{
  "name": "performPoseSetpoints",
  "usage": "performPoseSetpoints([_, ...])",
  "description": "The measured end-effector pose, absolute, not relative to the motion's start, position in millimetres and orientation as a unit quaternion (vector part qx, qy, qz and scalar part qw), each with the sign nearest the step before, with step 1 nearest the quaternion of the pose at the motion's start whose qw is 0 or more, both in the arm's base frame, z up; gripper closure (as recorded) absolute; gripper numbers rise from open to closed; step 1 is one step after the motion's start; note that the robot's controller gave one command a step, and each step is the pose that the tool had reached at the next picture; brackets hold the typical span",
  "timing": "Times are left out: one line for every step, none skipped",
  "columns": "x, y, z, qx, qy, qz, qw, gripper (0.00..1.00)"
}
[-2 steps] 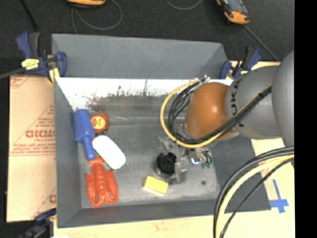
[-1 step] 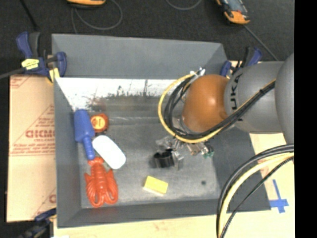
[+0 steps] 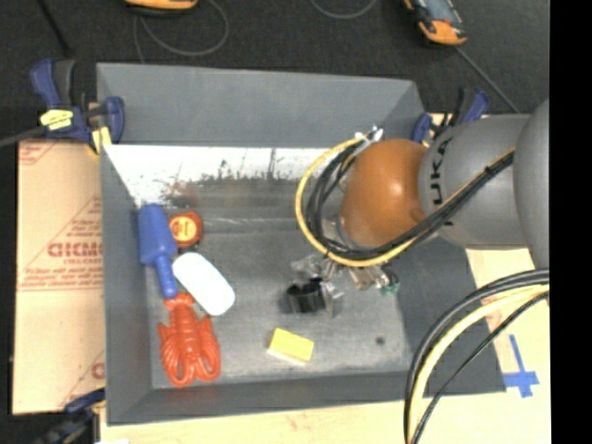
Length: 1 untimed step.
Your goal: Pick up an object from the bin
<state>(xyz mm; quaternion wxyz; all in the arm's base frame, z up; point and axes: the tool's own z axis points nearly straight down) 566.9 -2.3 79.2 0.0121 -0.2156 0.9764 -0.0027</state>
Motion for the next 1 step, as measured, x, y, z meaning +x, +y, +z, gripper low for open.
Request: performPoseSetpoints([565.7,-2.1,82.5,-0.216,0.976,-0.002,0.011,1.0])
